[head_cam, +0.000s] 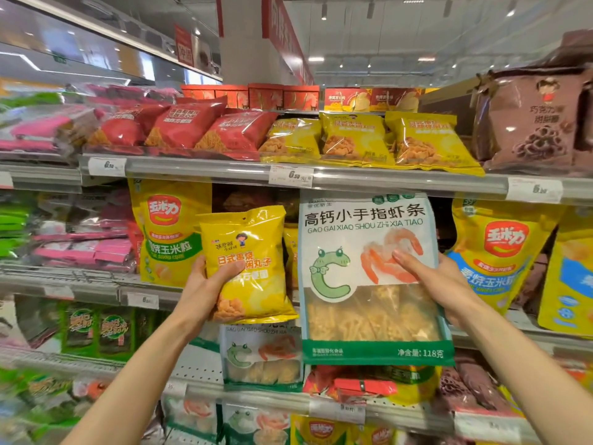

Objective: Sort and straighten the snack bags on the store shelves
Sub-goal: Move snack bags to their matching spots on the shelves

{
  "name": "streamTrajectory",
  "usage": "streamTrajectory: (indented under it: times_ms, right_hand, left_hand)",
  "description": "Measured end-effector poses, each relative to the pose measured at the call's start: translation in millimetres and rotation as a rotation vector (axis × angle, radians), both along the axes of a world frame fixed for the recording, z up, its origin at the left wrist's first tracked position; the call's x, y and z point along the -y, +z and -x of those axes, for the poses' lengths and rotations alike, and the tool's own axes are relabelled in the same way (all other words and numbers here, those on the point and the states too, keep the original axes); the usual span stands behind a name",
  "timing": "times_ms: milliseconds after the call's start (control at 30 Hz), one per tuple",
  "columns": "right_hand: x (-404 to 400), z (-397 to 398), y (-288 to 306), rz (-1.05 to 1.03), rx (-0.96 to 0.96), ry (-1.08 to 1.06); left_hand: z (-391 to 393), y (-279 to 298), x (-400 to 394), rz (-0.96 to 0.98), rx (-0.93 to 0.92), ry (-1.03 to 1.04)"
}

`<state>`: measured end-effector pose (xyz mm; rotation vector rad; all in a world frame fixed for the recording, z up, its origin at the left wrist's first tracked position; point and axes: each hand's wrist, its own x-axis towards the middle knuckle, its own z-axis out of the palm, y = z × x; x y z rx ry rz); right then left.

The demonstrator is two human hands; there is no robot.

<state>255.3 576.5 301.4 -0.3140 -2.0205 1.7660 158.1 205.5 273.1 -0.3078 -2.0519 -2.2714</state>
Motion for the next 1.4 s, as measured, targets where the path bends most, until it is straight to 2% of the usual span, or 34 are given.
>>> streamTrajectory:
  times_ms: [267, 467, 767, 833, 933, 1000, 1167, 1267, 1333, 1400]
  right_hand:
    - [-24, -61, -15, -0.013, 0.002, -0.116]
    - [-44, -89, -28, -0.064, 0.031, -0.171]
    - [-51, -86, -34, -0.058, 0.029, -0.185]
    - [-51, -81, -35, -0.062, 0.024, -0.187]
    - [-52, -73, -39, -0.053, 0.021, -0.199]
    - [-53, -68, -42, -0.042, 0.029, -0.195]
    - [-51, -58, -45, -0.025, 0.02, -0.179]
    - [-52, -55, -47, -0.042, 0.023, -0.176]
    - [-52, -54, -47, -0.046, 0.033, -0.182]
    - [-52, -54, -47, -0.035, 0.036, -0.182]
  left_hand:
    - [21, 4, -53, 0.105, -0.037, -0.098]
    - [41, -5, -96, 0.099, -0.027, -0.158]
    - [46, -21, -130, 0.406, -0.086, -0.161]
    - [46, -28, -129, 0.512, -0.151, -0.109]
    - [41, -38, -127, 0.675, -0.212, 0.111]
    - [31, -40, -127, 0.626, -0.258, 0.23]
    - [20, -41, -136, 0.488, -0.276, 0.346]
    - [18, -44, -143, 0.48, -0.235, 0.341]
    - [19, -42, -145, 0.53, -0.179, 0.3]
    - [20, -39, -143, 0.597, -0.2, 0.267]
